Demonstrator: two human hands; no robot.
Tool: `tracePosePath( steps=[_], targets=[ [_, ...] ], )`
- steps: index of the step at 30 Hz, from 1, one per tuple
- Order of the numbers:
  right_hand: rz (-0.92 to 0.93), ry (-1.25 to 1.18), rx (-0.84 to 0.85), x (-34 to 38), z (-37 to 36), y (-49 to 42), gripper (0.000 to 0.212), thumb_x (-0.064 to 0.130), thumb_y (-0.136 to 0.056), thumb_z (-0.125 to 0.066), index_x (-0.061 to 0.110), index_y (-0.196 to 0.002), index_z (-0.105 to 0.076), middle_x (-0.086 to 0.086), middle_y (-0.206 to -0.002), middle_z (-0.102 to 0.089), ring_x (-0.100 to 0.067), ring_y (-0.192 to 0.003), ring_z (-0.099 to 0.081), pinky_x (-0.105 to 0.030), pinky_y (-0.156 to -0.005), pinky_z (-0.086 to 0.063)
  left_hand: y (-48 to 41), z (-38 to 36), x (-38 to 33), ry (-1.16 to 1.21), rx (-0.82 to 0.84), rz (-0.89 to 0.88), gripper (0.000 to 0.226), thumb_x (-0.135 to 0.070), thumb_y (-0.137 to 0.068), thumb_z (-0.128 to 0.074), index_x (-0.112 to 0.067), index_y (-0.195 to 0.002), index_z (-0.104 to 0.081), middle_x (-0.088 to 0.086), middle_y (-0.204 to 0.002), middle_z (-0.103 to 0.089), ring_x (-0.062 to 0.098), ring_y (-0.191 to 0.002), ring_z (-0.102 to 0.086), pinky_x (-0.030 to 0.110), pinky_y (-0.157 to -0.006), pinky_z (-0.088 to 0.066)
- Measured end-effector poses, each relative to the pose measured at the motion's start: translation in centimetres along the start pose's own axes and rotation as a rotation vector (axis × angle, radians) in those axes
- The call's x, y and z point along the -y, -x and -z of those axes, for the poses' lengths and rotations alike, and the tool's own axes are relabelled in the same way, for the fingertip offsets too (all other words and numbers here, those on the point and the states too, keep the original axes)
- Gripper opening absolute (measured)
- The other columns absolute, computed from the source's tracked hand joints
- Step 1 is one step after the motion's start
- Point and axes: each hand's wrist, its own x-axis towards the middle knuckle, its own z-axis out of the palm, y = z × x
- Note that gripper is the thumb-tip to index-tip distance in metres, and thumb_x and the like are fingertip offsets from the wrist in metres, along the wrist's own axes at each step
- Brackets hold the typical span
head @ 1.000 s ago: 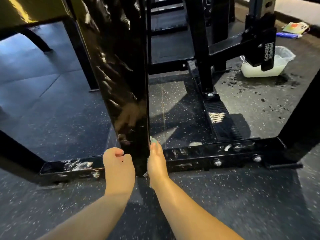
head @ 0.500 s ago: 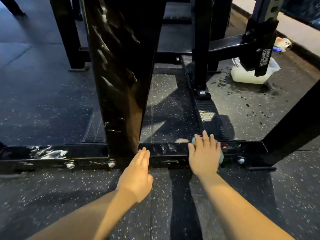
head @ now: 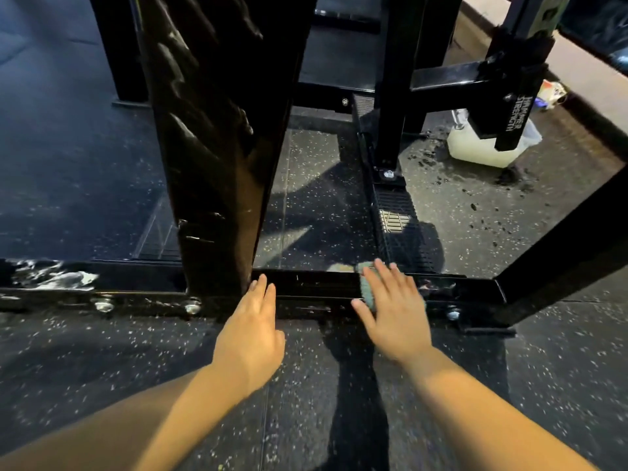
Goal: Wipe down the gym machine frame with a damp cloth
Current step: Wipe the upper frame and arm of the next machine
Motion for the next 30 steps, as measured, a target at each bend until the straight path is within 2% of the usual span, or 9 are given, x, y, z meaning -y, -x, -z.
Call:
tracePosePath(
  steps=[5, 9, 12, 15, 17, 19, 23, 26, 30],
  targets=[
    [-0.191, -0.035, 0.001, 2.5, 0.2, -0.2, 0.082, 0.068, -0.088, -0.021, 0.013, -0.147, -0.037, -0.01, -0.154, -0.032, -0.036, -0.141, -0.029, -0.054, -0.114, -0.016, -0.5, 0.0, -0.3, -0.128, 0.079, 0.029, 0.065, -0.023, -0.099, -0.033, -0.007, -0.149, 0.005, 0.006, -0.158, 0.008, 0.017, -0.146, 0.006, 0.027, -0.119, -0.005],
    [0.128, -0.035, 0.106, 13.0, 0.2, -2.1, 0.073, 0.049, -0.095, -0.037, 0.016, -0.154, -0.008, -0.009, -0.161, -0.003, -0.034, -0.147, 0.001, -0.051, -0.119, -0.001, -0.2, 0.6, -0.2, 0.253, -0.082, 0.087, 0.067, -0.008, -0.091, -0.042, -0.015, -0.15, -0.011, 0.0, -0.157, -0.016, 0.013, -0.142, -0.019, 0.024, -0.113, -0.018],
    [0.232, 0.019, 0.218, 15.4, 0.7, -3.1, 0.066, 0.034, -0.101, -0.031, 0.016, -0.153, 0.007, -0.006, -0.16, 0.015, -0.031, -0.146, 0.014, -0.047, -0.117, 0.01, 0.1, 0.5, -0.3, 0.362, -0.122, 0.005, 0.072, -0.001, -0.087, -0.043, -0.019, -0.15, -0.015, -0.005, -0.155, -0.019, 0.011, -0.141, -0.022, 0.021, -0.11, -0.019],
    [0.361, -0.083, 0.13, 10.7, 0.4, -2.6, 0.068, 0.049, -0.093, -0.026, 0.018, -0.153, -0.018, -0.006, -0.161, -0.012, -0.03, -0.148, -0.008, -0.047, -0.12, -0.008, -0.1, 0.1, -1.1, 0.256, -0.053, 0.017, 0.063, -0.006, -0.092, -0.041, -0.014, -0.149, -0.017, 0.0, -0.156, -0.015, 0.015, -0.144, -0.013, 0.019, -0.111, -0.012],
    [0.281, -0.101, 0.028, 5.3, 0.2, -1.3, 0.067, 0.057, -0.09, -0.028, 0.018, -0.144, -0.043, -0.007, -0.149, -0.041, -0.032, -0.138, -0.037, -0.048, -0.112, -0.029, -0.4, -0.3, -2.0, 0.088, 0.036, 0.032, 0.06, -0.017, -0.099, -0.033, -0.01, -0.15, -0.003, 0.004, -0.158, 0.004, 0.014, -0.145, 0.004, 0.019, -0.113, 0.001],
    [0.112, -0.029, 0.022, -1.1, 0.6, 0.1, 0.066, 0.06, -0.095, -0.023, 0.018, -0.136, -0.053, -0.008, -0.142, -0.051, -0.033, -0.128, -0.049, -0.05, -0.103, -0.039, -0.6, -0.7, -2.8, -0.077, 0.073, 0.001, 0.06, -0.028, -0.101, -0.027, -0.01, -0.15, 0.001, 0.004, -0.158, 0.009, 0.017, -0.145, 0.01, 0.025, -0.117, 0.003],
    [-0.221, -0.012, 0.143, -9.2, 2.0, 1.2, 0.095, 0.073, -0.079, 0.007, 0.022, -0.149, -0.032, -0.004, -0.158, -0.024, -0.029, -0.144, -0.022, -0.047, -0.117, -0.016, -1.0, -1.2, -3.5, -0.191, 0.042, 0.022, 0.061, -0.036, -0.098, -0.028, -0.014, -0.151, -0.007, 0.007, -0.158, -0.001, 0.024, -0.145, 0.002, 0.034, -0.117, -0.004],
    [-0.416, -0.02, 0.055, -5.6, 1.9, 0.3, 0.095, 0.07, -0.075, 0.007, 0.023, -0.152, -0.023, -0.006, -0.161, -0.012, -0.029, -0.147, -0.01, -0.047, -0.118, -0.004, -1.5, -1.2, -3.9, -0.122, -0.039, 0.043, 0.056, -0.033, -0.096, -0.035, -0.014, -0.147, -0.024, 0.009, -0.153, -0.018, 0.024, -0.141, -0.013, 0.035, -0.115, -0.013],
    [-0.084, -0.095, 0.063, 4.3, 0.7, -0.3, 0.086, 0.064, -0.081, 0.001, 0.021, -0.154, -0.013, -0.007, -0.162, -0.004, -0.032, -0.148, 0.001, -0.049, -0.116, 0.007, -2.2, -1.6, -4.9, -0.042, -0.123, 0.115, 0.056, -0.034, -0.091, -0.038, -0.012, -0.142, -0.036, 0.01, -0.148, -0.032, 0.028, -0.137, -0.024, 0.041, -0.113, -0.019]
  ],
)
